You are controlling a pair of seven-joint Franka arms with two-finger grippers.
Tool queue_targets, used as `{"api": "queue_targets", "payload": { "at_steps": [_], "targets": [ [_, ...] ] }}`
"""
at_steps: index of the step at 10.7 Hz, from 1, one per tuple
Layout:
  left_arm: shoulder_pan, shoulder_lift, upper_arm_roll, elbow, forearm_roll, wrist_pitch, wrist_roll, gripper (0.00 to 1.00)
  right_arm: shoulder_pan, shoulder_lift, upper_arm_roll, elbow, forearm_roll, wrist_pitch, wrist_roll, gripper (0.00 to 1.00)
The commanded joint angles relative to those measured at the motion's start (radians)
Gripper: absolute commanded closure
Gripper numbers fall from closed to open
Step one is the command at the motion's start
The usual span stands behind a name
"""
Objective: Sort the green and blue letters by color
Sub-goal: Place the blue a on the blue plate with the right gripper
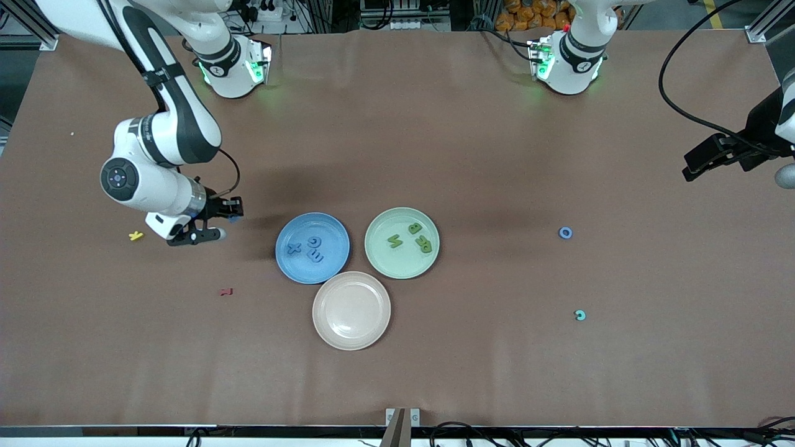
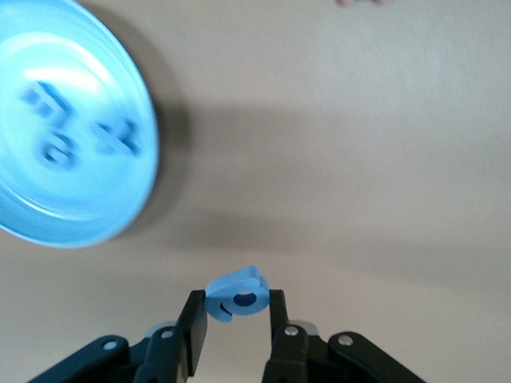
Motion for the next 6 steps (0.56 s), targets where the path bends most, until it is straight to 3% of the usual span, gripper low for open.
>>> {"api": "queue_targets", "payload": {
  "at_steps": [1,6],
  "targets": [
    [0.006,-0.011,-0.001,0.006,0.019,-0.022,0.028,0.00,0.048,0.113,-0.001,0.175,0.030,-0.017,0.039,1.00],
    [0.003,-0.014,-0.004,0.004,0.019,-0.024,0.036,0.00,0.174,0.244,-0.002,0.358,0.033,0.004,0.178,1.00]
  ]
}}
